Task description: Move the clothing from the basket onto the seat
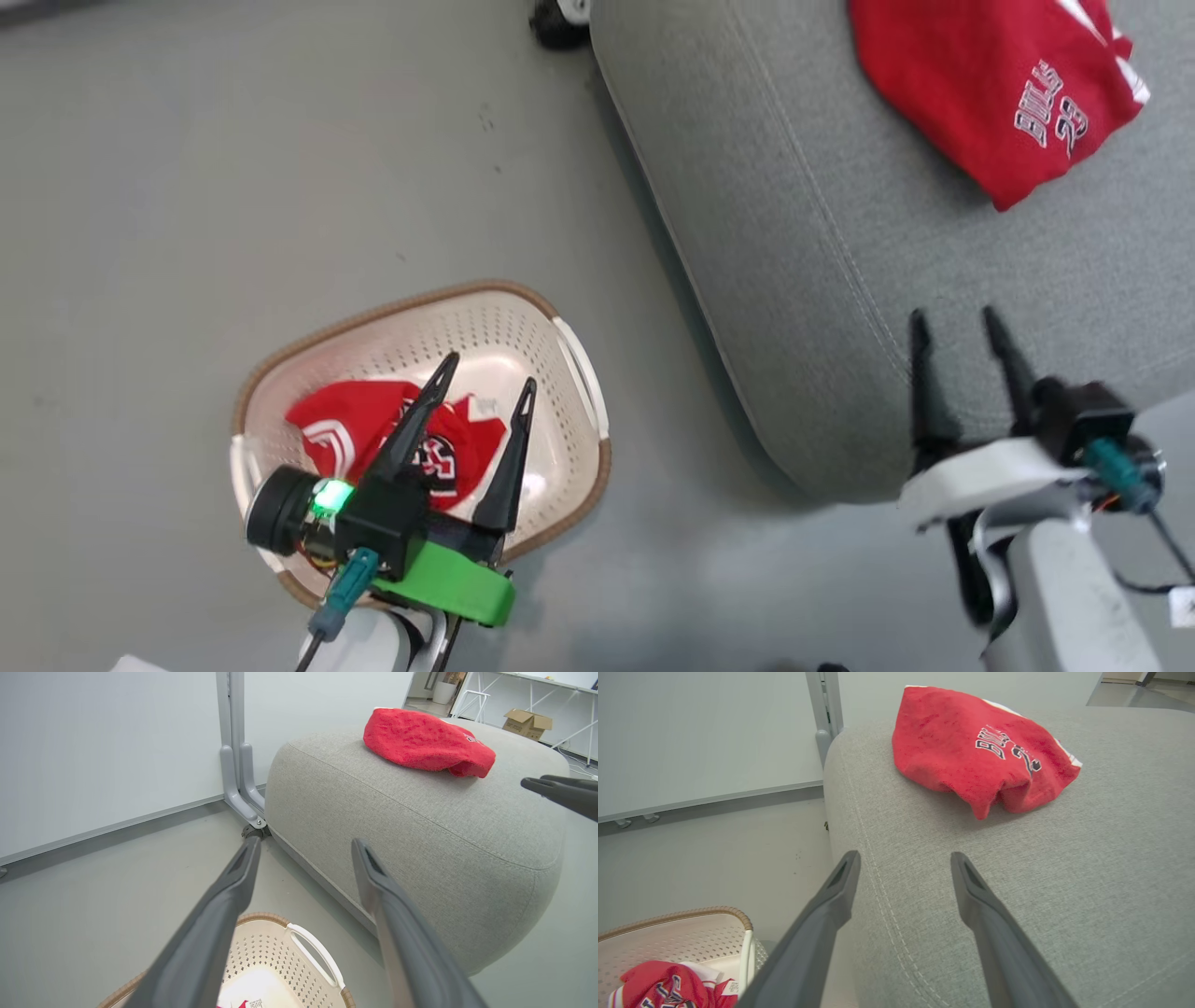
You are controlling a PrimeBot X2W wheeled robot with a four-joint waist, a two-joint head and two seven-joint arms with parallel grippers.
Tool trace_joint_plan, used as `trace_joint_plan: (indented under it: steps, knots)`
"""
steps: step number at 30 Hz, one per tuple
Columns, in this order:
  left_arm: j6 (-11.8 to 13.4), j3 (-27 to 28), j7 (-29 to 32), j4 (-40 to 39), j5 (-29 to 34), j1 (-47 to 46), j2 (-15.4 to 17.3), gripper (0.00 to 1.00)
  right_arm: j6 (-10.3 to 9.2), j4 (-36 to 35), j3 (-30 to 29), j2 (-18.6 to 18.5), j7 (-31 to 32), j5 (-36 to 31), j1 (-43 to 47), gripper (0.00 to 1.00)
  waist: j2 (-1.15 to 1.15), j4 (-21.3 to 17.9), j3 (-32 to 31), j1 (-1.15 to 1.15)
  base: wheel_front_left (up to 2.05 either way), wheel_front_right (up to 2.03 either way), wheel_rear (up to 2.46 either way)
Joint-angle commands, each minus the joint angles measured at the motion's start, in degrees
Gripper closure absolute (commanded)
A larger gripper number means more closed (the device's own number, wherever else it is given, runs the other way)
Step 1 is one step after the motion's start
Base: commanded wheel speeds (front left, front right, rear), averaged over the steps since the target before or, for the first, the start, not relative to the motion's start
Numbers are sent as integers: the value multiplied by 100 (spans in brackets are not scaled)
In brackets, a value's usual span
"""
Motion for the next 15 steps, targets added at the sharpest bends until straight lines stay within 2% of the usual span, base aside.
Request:
trace_joint_plan:
  steps: [1, 5, 8, 15]
  knots:
    - [49, 123, -1, 69, -51, 200, -120, 0, -8, -95, 201, -22, -18, 85, 263, 0, 0, 521, -975, 0, 0, 0, 0]
    - [134, 617, -1, 163, -257, 674, -443, 0, -8, -375, 800, -26, -18, 221, 833, 0, 0, 968, -1734, 0, 0, 0, 0]
    - [186, 913, -2, 166, -280, 1016, -531, 0, -8, -495, 1026, -20, -18, 153, 1146, 0, 0, 1206, -2147, 0, 0, 0, 0]
    - [246, 1482, -1, -178, -163, 1535, -623, 0, -8, -897, 1229, -19, -18, 222, 1517, 0, 0, 1519, -2589, 0, 0, 0, 0]
